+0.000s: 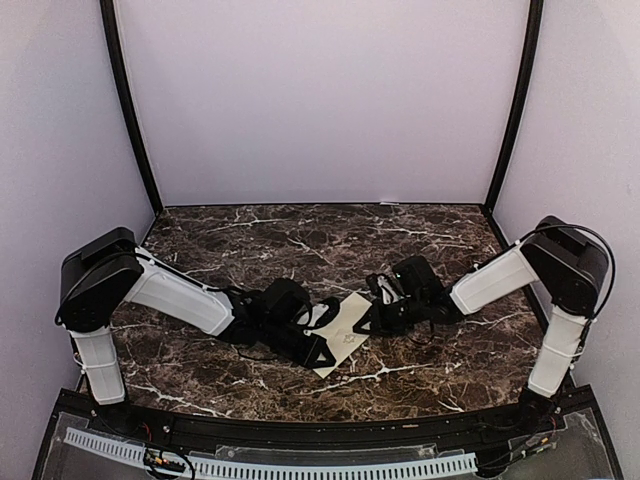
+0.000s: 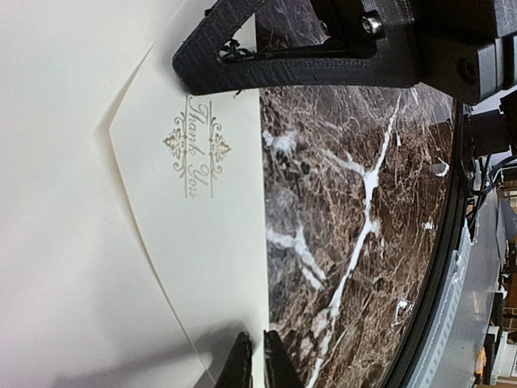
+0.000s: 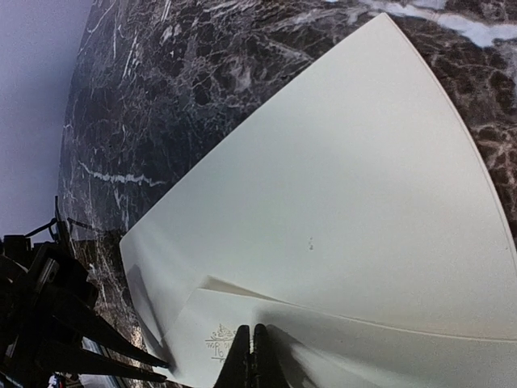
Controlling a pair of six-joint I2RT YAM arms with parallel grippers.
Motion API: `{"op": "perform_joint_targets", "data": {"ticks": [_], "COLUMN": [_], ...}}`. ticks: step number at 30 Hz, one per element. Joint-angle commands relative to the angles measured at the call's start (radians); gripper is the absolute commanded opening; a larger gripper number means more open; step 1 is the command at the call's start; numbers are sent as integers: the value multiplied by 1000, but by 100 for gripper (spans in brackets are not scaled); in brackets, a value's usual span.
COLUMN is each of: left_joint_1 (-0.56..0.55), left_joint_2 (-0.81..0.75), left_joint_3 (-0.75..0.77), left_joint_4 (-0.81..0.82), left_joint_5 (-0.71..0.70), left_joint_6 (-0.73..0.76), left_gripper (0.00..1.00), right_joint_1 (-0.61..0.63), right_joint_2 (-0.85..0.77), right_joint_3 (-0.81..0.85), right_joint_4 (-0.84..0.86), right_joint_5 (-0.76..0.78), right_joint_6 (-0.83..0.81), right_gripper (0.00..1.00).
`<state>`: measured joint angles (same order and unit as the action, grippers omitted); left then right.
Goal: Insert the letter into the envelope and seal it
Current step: Seal the envelope flap on the envelope.
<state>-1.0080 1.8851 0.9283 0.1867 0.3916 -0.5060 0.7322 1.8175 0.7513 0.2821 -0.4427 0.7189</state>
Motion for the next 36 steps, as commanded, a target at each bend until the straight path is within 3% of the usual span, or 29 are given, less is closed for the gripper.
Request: {"op": "perform_joint_targets", "data": {"ticks": [1, 13, 19, 36], "left_joint_1": [-3, -3, -3, -3], "left_joint_2": [17, 20, 22, 21], "left_joint_3": [-13, -9, -5, -5], "left_joint_4": [-93, -87, -90, -101], "left_joint_5": [-23, -25, -23, -28], "left_joint_6": [-2, -5, -2, 0], "left_gripper": [6, 6, 6, 5], "right_joint_1": [-16, 97, 121, -45], "right_joint_2": [10, 19, 38, 0], "right_joint_3": [-23, -9, 12, -37], "right_joint_4": [-79, 5, -1, -125], "right_joint_5": [37, -92, -65, 99], "right_joint_6": [-35, 9, 28, -37], "right_gripper": [0, 0, 0, 0]}}
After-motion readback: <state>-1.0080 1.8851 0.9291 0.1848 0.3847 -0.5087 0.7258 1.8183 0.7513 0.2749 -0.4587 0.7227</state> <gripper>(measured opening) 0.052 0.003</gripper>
